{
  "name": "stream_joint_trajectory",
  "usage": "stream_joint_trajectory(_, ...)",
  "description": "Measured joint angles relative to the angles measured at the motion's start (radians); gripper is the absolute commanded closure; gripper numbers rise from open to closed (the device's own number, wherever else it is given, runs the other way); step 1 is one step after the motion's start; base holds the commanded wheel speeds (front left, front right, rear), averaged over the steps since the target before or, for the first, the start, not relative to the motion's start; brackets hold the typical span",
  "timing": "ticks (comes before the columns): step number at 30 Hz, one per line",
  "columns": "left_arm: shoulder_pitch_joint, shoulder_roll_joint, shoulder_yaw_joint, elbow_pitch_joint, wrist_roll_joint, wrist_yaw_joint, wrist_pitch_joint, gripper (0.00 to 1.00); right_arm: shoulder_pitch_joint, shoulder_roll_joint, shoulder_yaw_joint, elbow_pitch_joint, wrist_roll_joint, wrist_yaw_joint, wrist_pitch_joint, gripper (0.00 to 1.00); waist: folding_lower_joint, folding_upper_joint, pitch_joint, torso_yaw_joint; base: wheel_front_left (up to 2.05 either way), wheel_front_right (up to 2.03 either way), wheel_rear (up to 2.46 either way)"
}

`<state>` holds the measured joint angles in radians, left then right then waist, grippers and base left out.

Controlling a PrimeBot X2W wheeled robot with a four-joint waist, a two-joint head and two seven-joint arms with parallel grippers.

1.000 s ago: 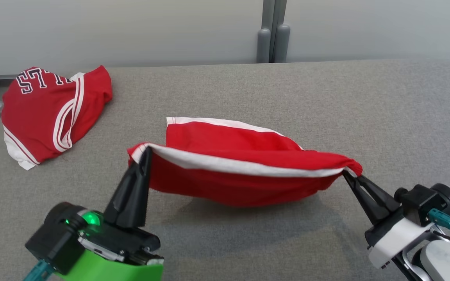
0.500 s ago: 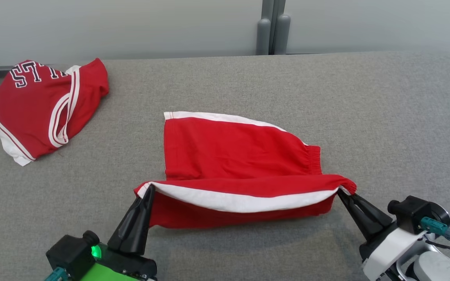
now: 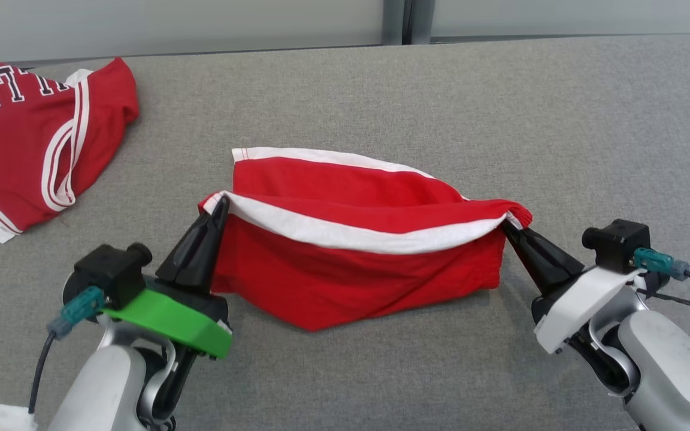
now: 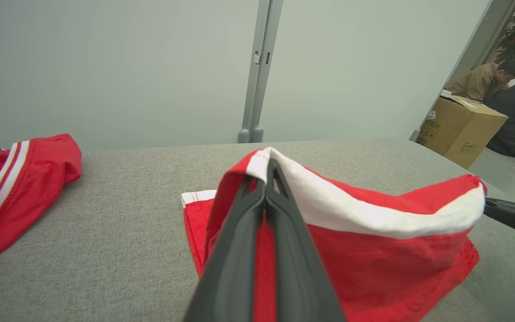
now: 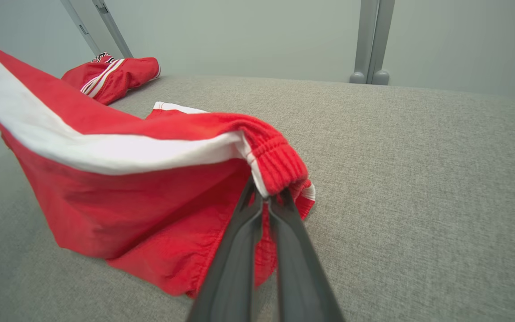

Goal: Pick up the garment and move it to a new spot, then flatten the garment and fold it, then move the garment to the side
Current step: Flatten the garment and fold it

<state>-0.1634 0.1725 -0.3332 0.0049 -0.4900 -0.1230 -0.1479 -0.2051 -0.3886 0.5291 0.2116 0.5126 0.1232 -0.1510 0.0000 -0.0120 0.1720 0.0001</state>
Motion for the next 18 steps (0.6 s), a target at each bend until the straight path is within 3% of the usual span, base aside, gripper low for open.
stream_joint_trajectory(8, -0.182, -0.030, 0.009, 0.130, -0.008, 0.000, 0.017, 1.00, -0.110, 0.023, 0.000, 0.065, 0.047, 0.000, 0.048, 1.00, 0.0001, 0.0000, 0.078, -0.030, 0.00, 0.00, 0.00)
stream_joint_trajectory(18, -0.337, -0.030, 0.039, 0.311, -0.007, 0.000, 0.034, 1.00, -0.207, 0.078, 0.061, 0.123, 0.086, 0.000, 0.056, 1.00, 0.0001, 0.0000, 0.163, -0.077, 0.00, 0.00, 0.00)
